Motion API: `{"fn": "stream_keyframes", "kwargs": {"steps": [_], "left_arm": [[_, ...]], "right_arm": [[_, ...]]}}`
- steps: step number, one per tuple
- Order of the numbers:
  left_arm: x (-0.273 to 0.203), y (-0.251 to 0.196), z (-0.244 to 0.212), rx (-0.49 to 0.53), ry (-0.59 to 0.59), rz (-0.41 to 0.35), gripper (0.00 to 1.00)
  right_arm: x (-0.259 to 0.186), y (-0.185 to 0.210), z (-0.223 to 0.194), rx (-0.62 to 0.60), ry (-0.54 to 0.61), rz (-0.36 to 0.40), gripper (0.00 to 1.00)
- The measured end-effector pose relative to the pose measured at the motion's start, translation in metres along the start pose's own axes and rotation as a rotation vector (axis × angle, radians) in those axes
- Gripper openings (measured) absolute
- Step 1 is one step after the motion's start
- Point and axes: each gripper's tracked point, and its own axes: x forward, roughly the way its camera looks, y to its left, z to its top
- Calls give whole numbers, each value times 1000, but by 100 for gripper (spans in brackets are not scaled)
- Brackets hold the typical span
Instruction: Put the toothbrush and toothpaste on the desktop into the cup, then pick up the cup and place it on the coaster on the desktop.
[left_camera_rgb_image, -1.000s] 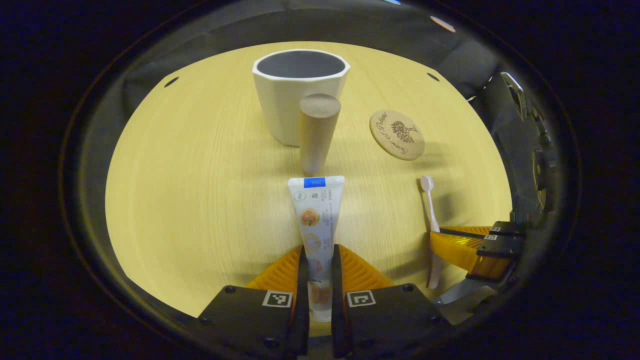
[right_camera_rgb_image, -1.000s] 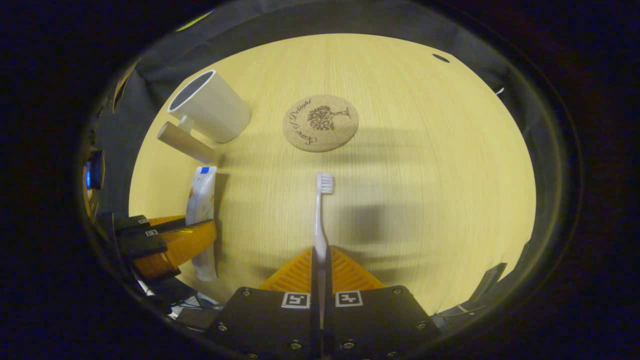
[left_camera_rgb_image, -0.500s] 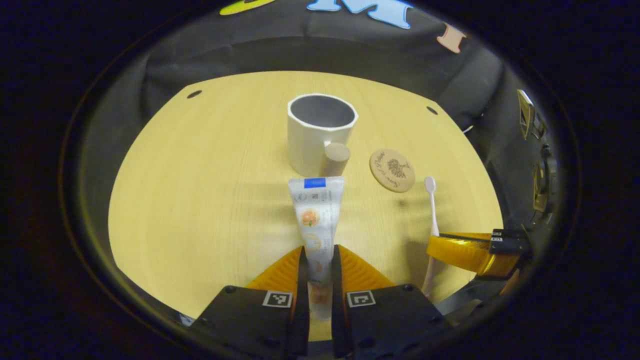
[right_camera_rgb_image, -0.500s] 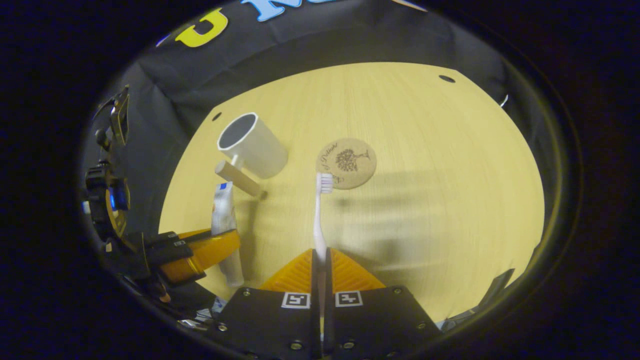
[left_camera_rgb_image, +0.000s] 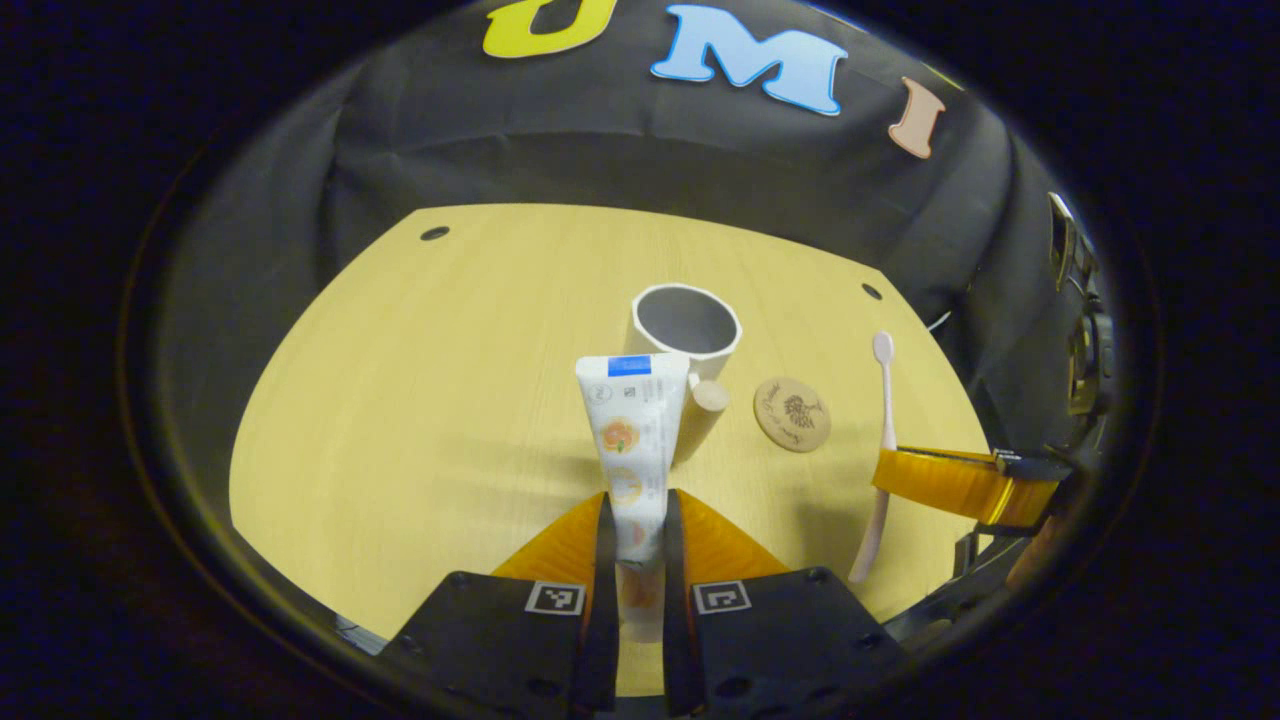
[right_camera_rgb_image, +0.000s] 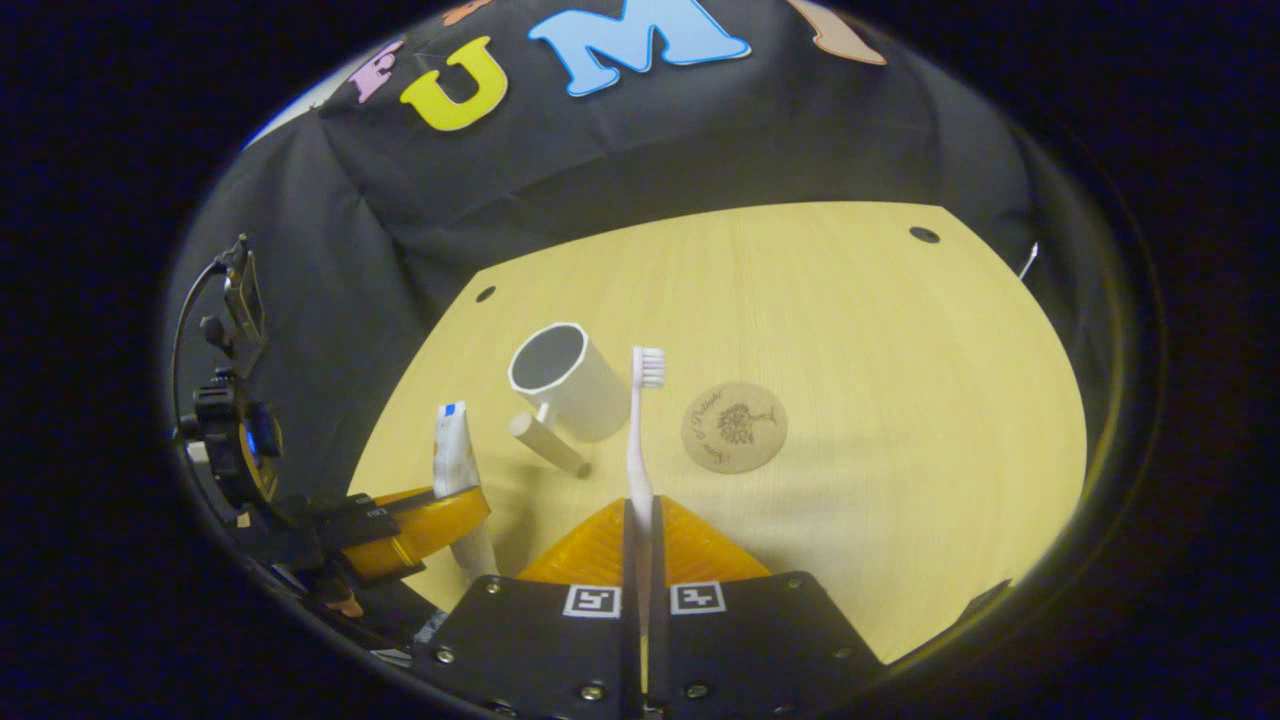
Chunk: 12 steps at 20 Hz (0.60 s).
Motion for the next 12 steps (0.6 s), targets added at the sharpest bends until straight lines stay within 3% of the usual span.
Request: {"fn": "stream_keyframes", "kwargs": {"steps": [4,5,12], "left_arm": [[-14,21,18,-11,-115,0,25],[-17,25,22,-12,-144,-4,25],[-37,40,59,-22,-307,-24,25]], "right_arm": [[-4,4,27,-37,-79,7,0],[-4,4,32,-43,-92,6,4],[-2,12,69,-96,-207,13,4]]}}
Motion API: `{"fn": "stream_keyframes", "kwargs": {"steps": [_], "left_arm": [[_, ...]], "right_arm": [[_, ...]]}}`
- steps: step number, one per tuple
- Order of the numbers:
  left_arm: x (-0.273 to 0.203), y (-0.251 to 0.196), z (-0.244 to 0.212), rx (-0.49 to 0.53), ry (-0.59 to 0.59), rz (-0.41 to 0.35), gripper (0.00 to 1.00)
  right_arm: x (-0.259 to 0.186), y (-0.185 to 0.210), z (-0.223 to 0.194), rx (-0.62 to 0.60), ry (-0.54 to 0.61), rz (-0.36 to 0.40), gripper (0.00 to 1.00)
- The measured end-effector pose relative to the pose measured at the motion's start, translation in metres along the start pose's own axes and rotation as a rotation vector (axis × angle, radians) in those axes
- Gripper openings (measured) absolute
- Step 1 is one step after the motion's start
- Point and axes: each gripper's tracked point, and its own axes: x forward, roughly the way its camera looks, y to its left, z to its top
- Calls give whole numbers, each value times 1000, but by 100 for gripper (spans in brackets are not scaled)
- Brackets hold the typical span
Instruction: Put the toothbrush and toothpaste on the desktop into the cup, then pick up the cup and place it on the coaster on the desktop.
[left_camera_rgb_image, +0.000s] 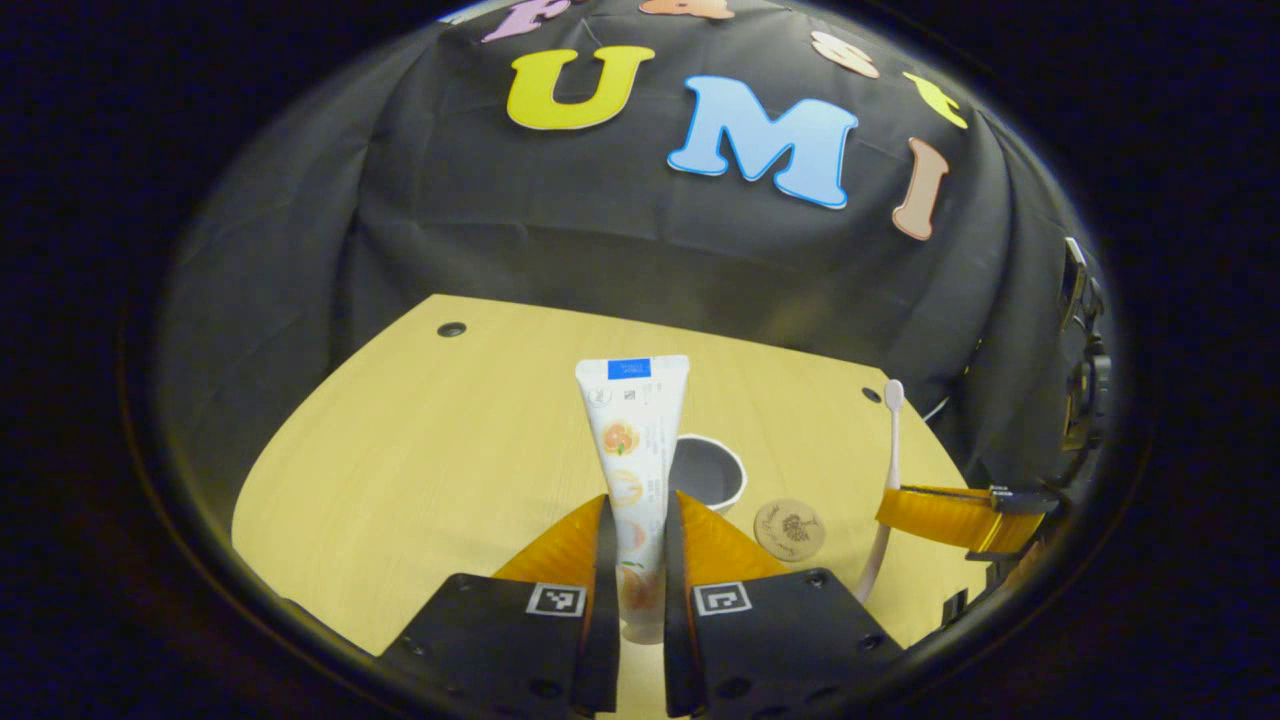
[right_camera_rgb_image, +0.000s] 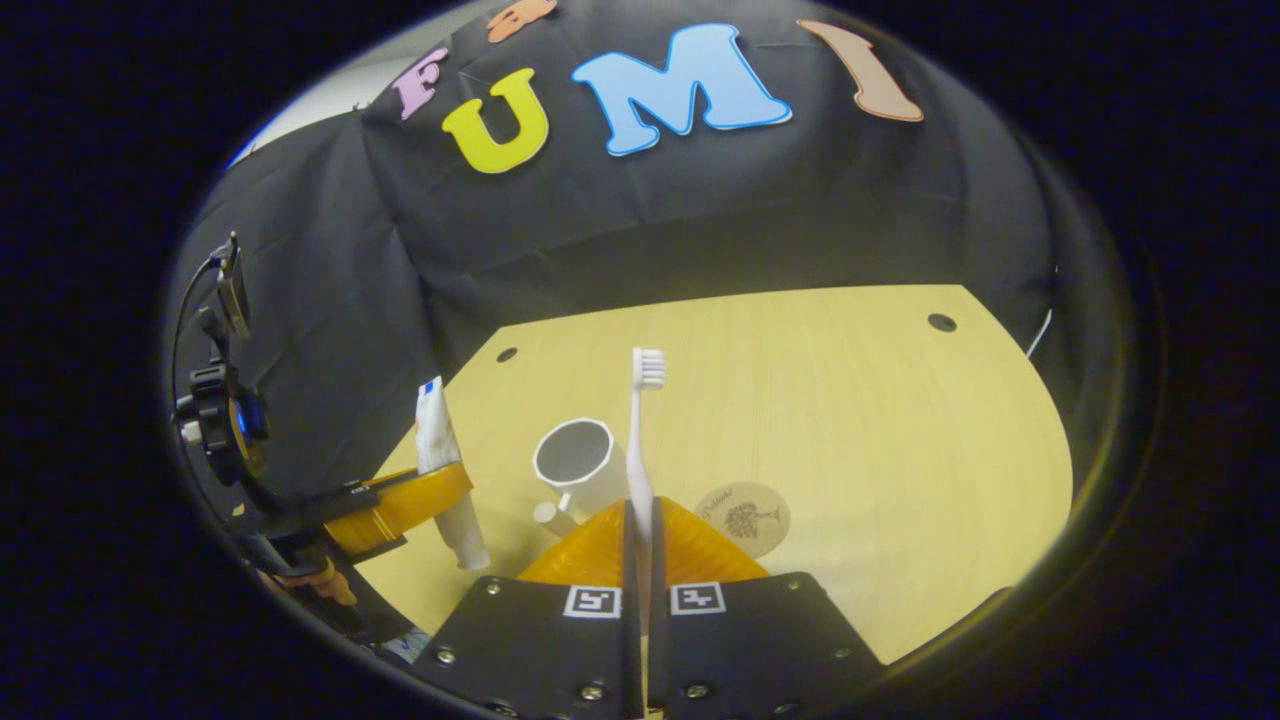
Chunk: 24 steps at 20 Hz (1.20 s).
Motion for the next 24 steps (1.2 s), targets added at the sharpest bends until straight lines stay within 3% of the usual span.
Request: {"fn": "stream_keyframes", "kwargs": {"steps": [8,11,14,20,24], "left_arm": [[14,8,50,-36,-218,-43,24],[33,-1,72,-14,-282,-75,25],[50,-19,93,12,-330,-114,25],[81,-36,94,5,-339,-155,24],[114,-42,69,33,-282,-154,24]], "right_arm": [[4,4,43,-60,-159,-3,4],[8,2,49,-55,-173,-14,7],[7,2,48,-49,-174,-17,4],[4,-2,49,-47,-177,-33,4],[1,-6,47,-48,-173,-45,4]]}}
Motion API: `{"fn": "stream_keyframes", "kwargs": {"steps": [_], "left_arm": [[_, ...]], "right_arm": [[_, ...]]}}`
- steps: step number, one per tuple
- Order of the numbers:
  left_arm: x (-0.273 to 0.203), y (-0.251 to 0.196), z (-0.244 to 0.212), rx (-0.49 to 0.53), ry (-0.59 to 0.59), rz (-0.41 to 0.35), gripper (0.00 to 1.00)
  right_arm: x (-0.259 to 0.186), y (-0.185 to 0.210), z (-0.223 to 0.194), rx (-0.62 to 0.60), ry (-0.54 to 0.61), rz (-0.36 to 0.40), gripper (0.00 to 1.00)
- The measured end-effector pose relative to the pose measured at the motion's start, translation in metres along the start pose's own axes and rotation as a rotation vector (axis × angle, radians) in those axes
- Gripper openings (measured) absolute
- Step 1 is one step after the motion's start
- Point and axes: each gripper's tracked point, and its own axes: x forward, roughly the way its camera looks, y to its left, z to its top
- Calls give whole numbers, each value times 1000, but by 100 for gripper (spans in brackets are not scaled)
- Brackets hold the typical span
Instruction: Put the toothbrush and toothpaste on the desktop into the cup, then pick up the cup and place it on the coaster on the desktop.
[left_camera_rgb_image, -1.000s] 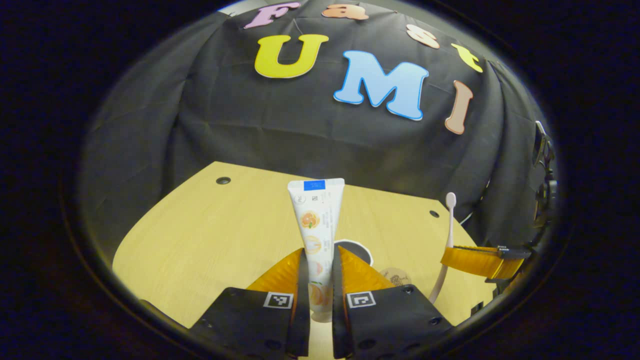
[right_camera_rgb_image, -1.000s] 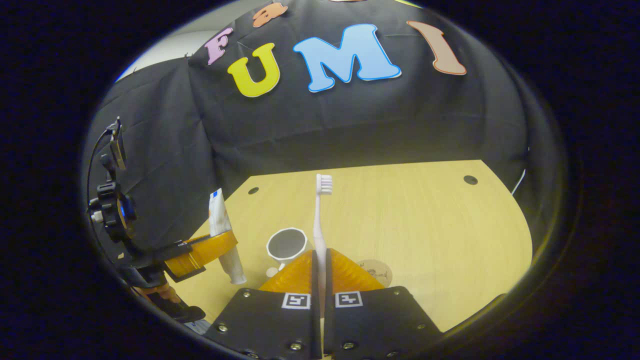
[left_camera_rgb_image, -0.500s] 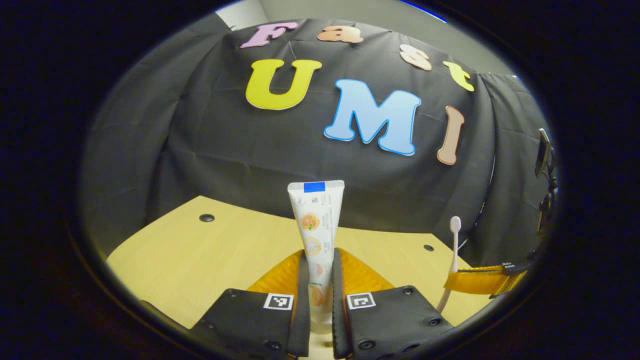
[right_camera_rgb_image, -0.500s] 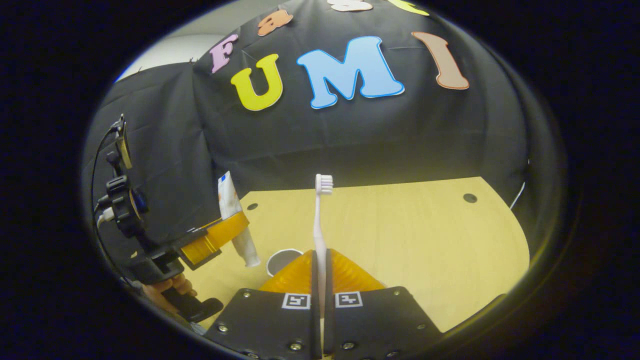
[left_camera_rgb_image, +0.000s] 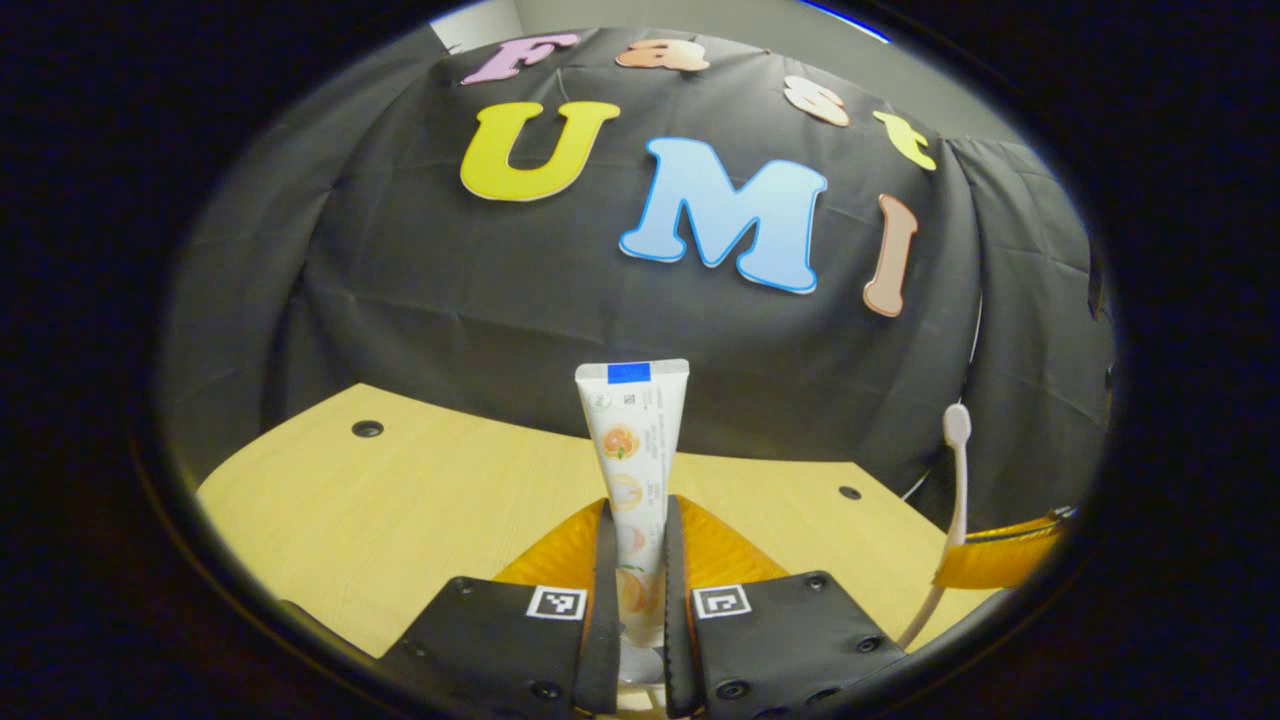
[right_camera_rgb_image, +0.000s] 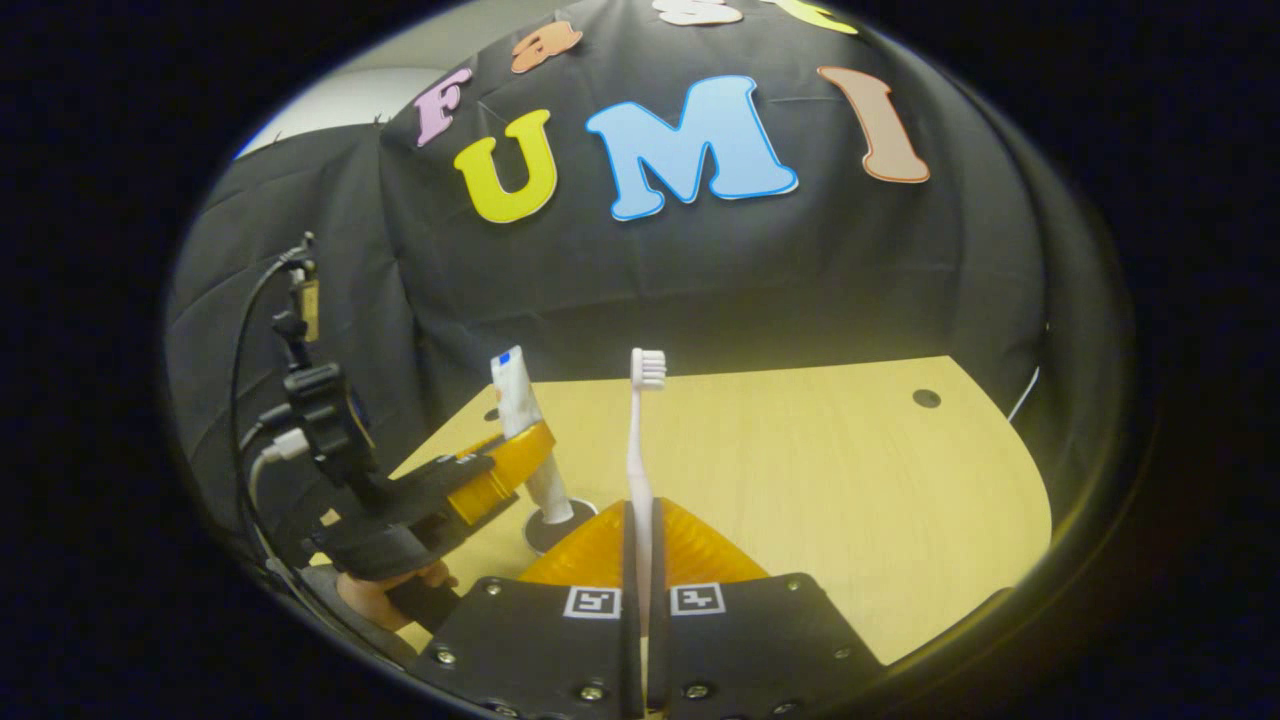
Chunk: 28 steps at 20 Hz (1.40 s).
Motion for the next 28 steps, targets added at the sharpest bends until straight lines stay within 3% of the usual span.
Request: {"fn": "stream_keyframes", "kwargs": {"steps": [4,10,14,17,18,22,28], "left_arm": [[7,-2,-34,59,97,6,26],[-2,-5,-42,85,154,-13,32],[-7,-3,-52,78,193,-15,53],[-12,-4,-49,86,189,-22,51],[-14,-5,-49,84,192,-27,65],[-28,-2,-46,86,196,-33,89],[-58,11,-41,75,209,-30,89]], "right_arm": [[1,-3,-1,4,9,-11,4],[4,-1,-4,23,17,-3,3],[7,2,-3,23,19,13,4],[13,7,0,30,13,22,3],[15,9,1,36,11,27,3],[20,13,7,43,-13,42,3],[38,36,26,44,-91,111,4]]}}
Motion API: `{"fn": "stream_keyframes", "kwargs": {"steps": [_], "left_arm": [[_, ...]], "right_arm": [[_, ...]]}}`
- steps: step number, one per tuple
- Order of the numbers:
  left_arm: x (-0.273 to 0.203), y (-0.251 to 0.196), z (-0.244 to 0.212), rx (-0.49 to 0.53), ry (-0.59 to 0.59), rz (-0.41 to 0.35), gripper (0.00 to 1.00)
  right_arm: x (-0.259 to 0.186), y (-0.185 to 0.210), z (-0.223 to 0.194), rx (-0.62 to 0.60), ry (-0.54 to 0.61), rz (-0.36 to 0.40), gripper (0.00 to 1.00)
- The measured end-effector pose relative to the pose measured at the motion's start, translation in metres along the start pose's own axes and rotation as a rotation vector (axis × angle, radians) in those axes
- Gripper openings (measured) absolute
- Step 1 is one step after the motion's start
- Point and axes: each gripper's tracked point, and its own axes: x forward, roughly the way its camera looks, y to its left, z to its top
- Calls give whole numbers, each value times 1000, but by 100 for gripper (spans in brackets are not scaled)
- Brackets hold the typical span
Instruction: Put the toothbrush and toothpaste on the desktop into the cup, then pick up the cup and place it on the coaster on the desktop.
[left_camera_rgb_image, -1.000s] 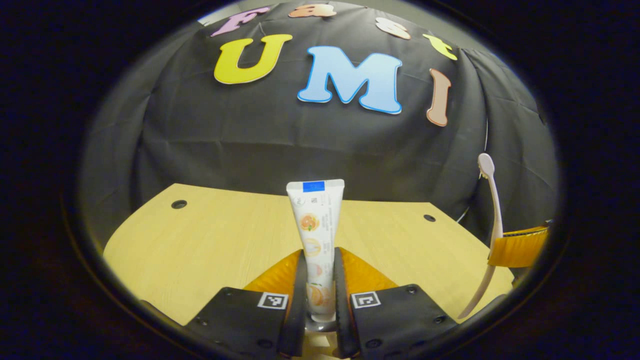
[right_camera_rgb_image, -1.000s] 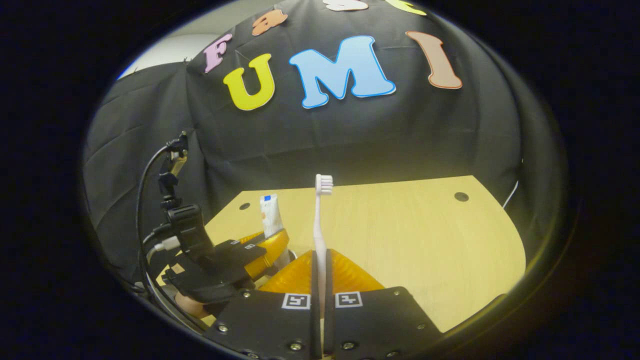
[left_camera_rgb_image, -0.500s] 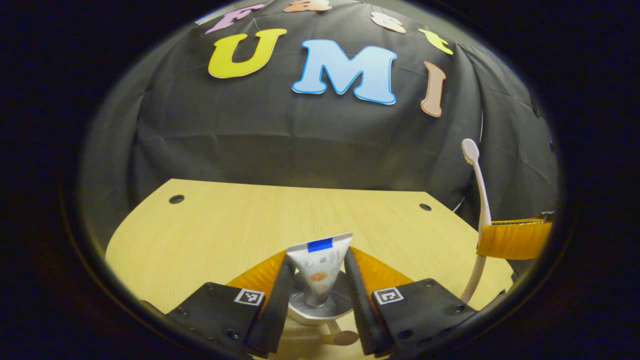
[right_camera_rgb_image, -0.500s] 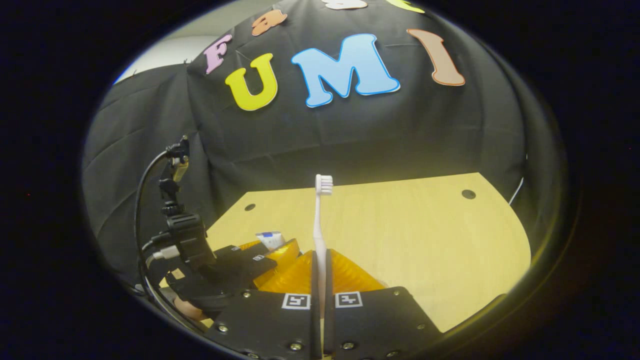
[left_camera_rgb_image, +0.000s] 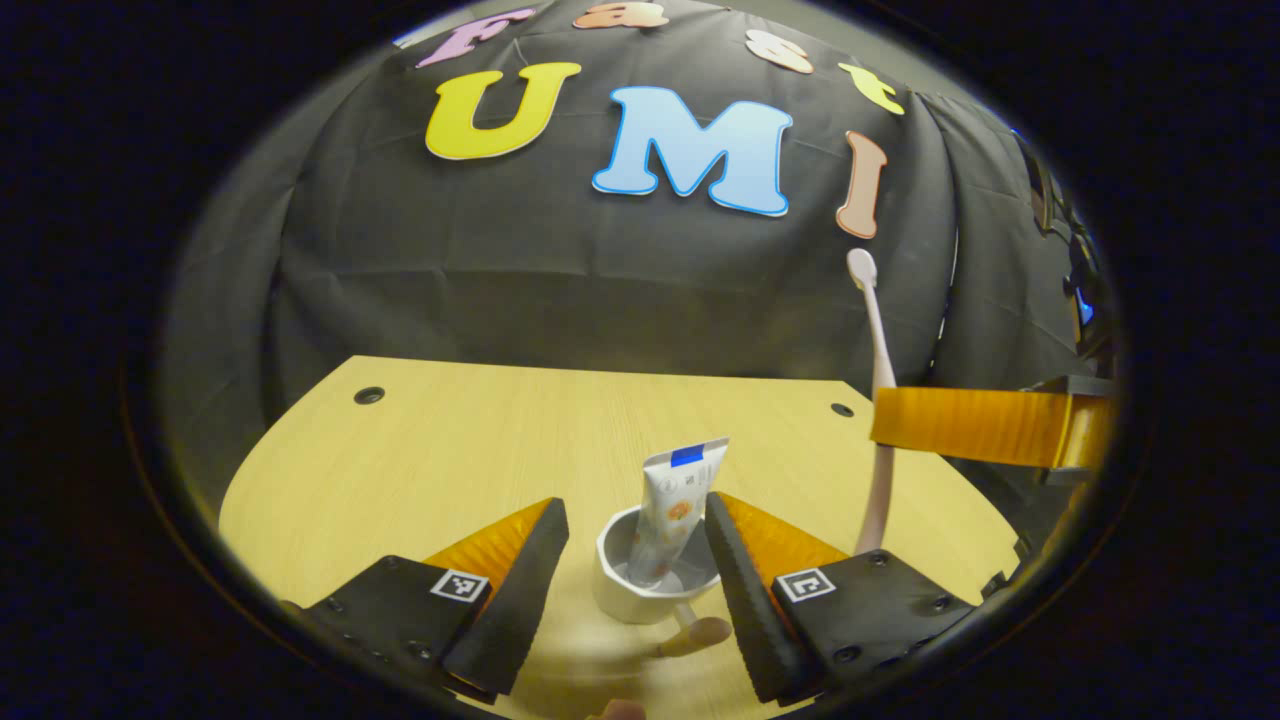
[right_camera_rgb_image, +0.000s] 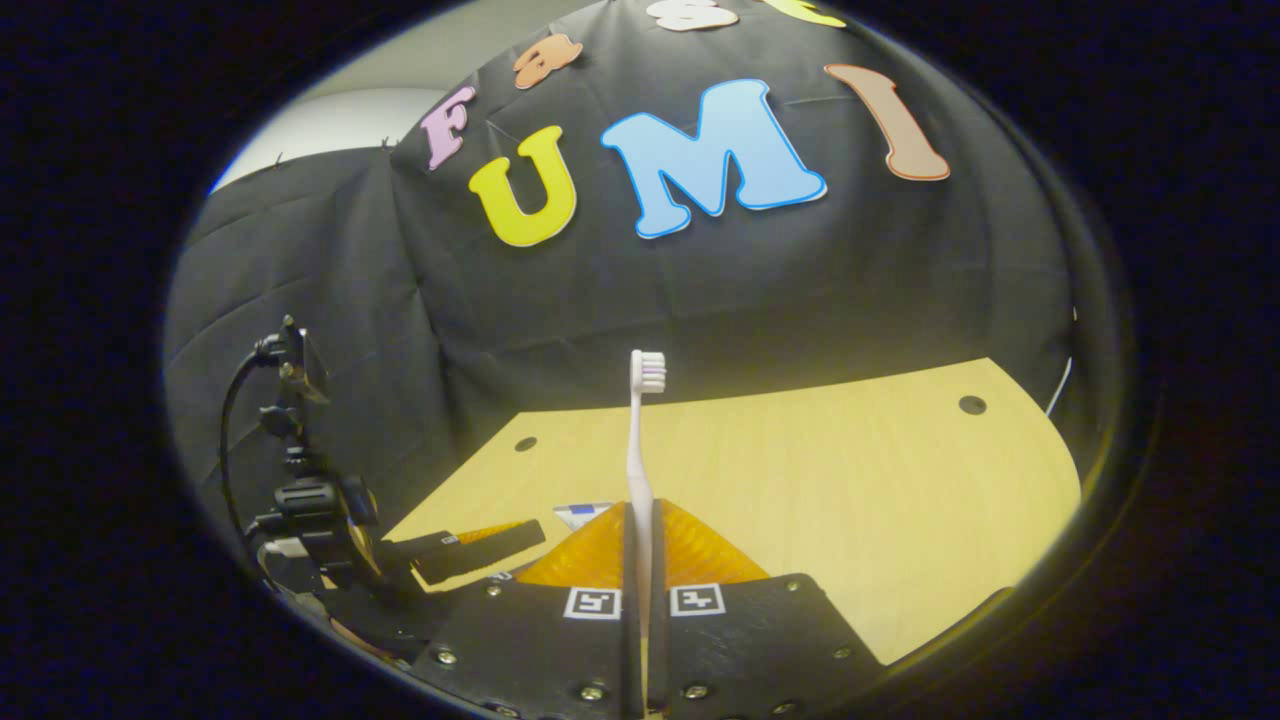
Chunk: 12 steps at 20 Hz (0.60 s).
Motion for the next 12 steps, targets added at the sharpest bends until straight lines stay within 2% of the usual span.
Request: {"fn": "stream_keyframes", "kwargs": {"steps": [6,12], "left_arm": [[-22,7,-12,-26,48,-23,89],[-32,10,-27,-46,105,-62,89]], "right_arm": [[32,26,8,-12,-85,72,3],[59,34,3,-68,-134,71,3]]}}
